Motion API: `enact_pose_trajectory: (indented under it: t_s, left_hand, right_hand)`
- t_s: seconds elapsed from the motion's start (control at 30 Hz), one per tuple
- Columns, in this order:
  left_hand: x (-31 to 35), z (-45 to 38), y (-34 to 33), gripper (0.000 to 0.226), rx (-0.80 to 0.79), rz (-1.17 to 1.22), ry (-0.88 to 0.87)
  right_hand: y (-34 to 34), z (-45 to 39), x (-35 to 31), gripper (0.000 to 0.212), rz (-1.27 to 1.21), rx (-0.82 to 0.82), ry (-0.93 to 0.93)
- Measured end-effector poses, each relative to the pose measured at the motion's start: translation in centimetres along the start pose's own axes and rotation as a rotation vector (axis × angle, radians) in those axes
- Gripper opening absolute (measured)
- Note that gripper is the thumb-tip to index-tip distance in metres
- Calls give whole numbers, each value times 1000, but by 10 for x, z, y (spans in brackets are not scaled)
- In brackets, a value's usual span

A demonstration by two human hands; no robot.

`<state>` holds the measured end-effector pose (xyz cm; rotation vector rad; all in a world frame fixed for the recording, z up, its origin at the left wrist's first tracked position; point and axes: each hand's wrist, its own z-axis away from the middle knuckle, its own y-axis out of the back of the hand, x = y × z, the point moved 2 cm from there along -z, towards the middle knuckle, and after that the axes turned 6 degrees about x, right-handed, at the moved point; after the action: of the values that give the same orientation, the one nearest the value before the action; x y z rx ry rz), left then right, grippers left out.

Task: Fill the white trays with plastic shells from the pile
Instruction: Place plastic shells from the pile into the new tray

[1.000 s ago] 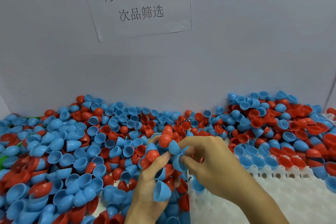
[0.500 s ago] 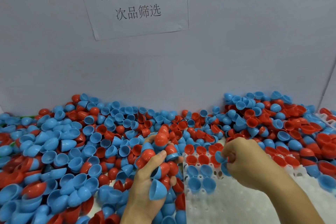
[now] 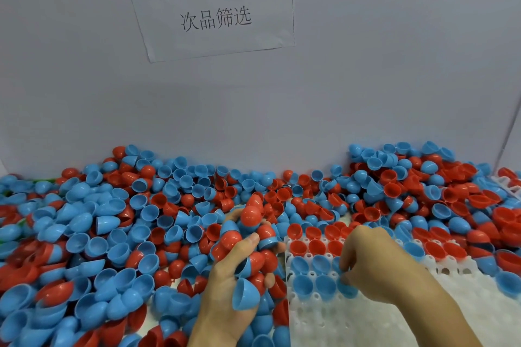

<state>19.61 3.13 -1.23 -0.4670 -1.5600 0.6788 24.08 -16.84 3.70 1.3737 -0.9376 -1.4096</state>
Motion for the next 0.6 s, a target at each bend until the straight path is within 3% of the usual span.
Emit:
enact_pose_trajectory:
  t_s: [0.23, 0.43, 0.6]
  left_hand:
    - [1, 0, -1, 42, -3, -15, -4]
    - [1, 0, 0, 63, 1, -13, 13]
    - [2, 1, -3, 52, -53, -33, 14]
  right_hand:
    - [-6, -2, 2, 10, 4, 1, -48]
    - [-1, 5, -1, 24, 73, -12, 16]
    - [22, 14, -14, 21, -40, 205, 114]
